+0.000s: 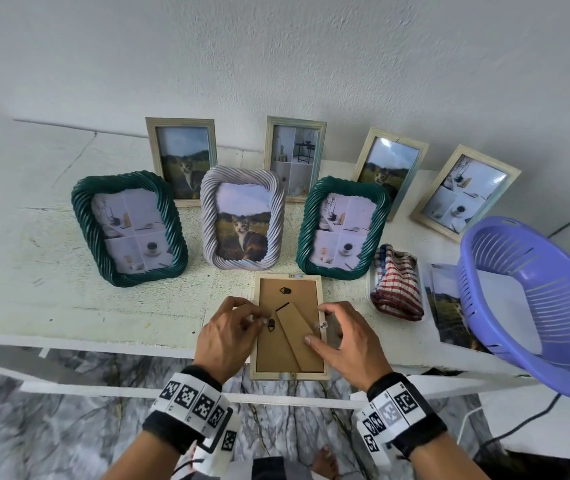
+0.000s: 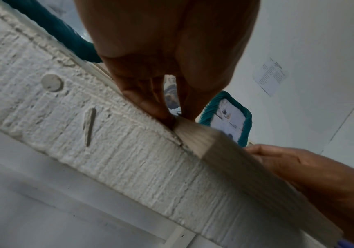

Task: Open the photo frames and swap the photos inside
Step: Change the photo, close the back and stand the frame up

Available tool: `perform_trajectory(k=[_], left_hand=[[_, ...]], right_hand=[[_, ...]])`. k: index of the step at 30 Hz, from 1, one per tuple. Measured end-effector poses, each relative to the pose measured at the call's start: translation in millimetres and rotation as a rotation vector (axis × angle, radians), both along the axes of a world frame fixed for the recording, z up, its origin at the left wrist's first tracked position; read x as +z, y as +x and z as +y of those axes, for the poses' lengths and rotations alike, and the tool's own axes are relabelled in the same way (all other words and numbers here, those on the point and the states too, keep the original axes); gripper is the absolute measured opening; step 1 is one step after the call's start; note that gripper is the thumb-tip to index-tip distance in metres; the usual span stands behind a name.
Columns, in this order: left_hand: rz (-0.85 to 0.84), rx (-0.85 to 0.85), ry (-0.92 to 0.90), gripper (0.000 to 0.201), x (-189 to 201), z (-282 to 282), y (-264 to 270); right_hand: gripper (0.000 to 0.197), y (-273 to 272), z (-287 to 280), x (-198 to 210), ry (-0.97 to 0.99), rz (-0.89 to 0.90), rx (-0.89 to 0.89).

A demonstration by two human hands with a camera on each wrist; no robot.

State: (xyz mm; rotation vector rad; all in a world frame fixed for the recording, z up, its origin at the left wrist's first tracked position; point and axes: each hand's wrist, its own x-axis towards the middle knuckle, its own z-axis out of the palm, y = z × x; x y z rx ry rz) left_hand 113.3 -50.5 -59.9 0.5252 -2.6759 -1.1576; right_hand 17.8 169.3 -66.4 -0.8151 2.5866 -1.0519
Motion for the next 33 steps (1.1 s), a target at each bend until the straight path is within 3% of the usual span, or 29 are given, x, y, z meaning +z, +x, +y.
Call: perform_trajectory(k=[6,9,15,20,29,33], left_hand=[[0.003,-0.002,-0.025,0.03,0.8,0.5,0.9],[0.002,-0.002,-0.028,0.031,1.6,0.3,0.7],[0.009,-0.015,-0.038,0.031,2.4,-0.1,1.0],[0.014,-0.02,-0.049,0.031,1.7,-0.8,0.8],[0.055,-0.027,0.003,0.032,-4.0,-1.0,0.5],[0.078,-0.041,0.003,0.039,-4.1,-1.2,0.8]], right_hand=[[0.053,-14.0,-18.5,27.3,0.218,0.301,0.053],[0.054,-27.2,-34.2,36.9,0.269,0.345,0.06],[0.063,-43.4,-52.6,41.0,0.449,0.271,0.134],[0.053,-40.6,-57.6,42.3,0.448,0.264,0.126],[0.035,-37.3,-56.2,38.5,0.298,0.15,0.063],[0.03,-39.5,-50.9,38.5,0.211,0.013,0.051]])
